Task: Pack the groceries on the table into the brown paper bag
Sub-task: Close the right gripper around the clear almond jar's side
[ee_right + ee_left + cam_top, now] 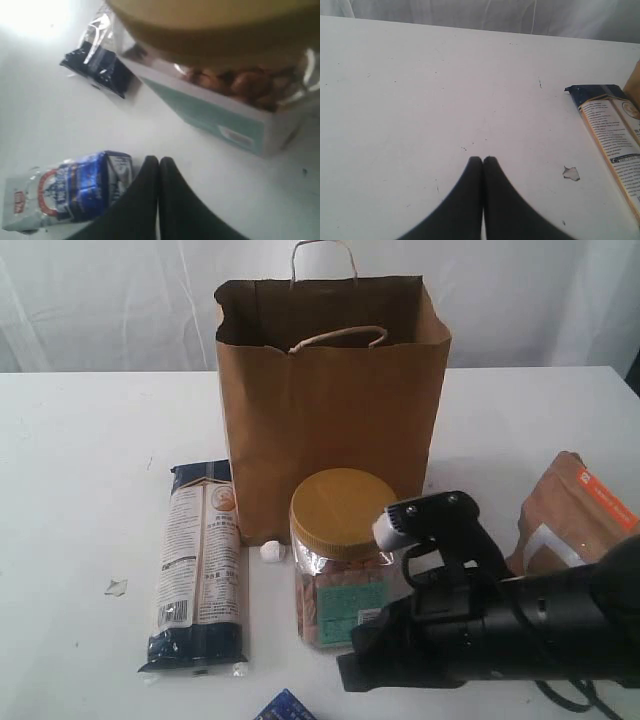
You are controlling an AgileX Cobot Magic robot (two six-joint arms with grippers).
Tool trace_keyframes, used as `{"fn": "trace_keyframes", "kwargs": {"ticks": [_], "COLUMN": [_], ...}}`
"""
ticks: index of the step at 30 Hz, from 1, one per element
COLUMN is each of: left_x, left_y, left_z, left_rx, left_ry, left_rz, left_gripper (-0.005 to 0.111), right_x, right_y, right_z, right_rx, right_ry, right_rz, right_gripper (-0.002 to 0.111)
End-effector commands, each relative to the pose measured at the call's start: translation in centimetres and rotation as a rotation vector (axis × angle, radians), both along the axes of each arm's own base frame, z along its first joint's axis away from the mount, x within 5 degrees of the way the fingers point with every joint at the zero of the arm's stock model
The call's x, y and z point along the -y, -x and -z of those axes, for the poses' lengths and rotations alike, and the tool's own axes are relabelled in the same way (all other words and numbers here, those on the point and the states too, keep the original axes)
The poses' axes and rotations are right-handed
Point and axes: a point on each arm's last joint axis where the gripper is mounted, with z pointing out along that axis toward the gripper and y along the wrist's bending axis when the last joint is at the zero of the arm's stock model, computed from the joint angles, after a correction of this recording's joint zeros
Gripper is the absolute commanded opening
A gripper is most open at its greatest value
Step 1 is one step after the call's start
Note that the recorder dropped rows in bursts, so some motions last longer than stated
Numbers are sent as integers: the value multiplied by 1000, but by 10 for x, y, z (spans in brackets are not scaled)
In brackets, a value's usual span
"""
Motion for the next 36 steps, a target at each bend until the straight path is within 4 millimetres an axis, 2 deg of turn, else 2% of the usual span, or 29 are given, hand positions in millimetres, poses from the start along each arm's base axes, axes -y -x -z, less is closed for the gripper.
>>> {"fn": "trace_keyframes", "kwargs": {"ticks": [1, 8, 17, 23, 25, 27, 29, 32, 33, 36], "left_x": [0, 0, 0, 0, 0, 0, 0, 0, 0, 0], "left_y": [0, 0, 0, 0, 0, 0, 0, 0, 0, 0], "left_z": [1, 1, 1, 1, 1, 1, 1, 1, 1, 1], "left_rx": [0, 0, 0, 0, 0, 0, 0, 0, 0, 0], "left_ry": [-2, -2, -2, -2, -2, -2, -2, -2, -2, -2], "left_rz": [9, 9, 9, 9, 9, 9, 9, 9, 9, 9], "left_gripper": [0, 0, 0, 0, 0, 0, 0, 0, 0, 0], "right_x": [17, 29, 17, 8, -1, -8, -15, -16, -17, -18], "right_y": [9, 15, 22, 26, 31, 36, 40, 39, 39, 35], "right_z": [1, 3, 23, 27, 27, 28, 29, 32, 33, 30], "right_rx": [86, 434, 459, 424, 427, 405, 386, 353, 360, 434], "right_ry": [85, 244, 334, 273, 223, 159, 99, 42, 27, -1], "right_rz": [56, 235, 172, 135, 86, 78, 106, 220, 242, 277], "right_gripper": [0, 0, 0, 3, 14, 32, 61, 99, 105, 105]}}
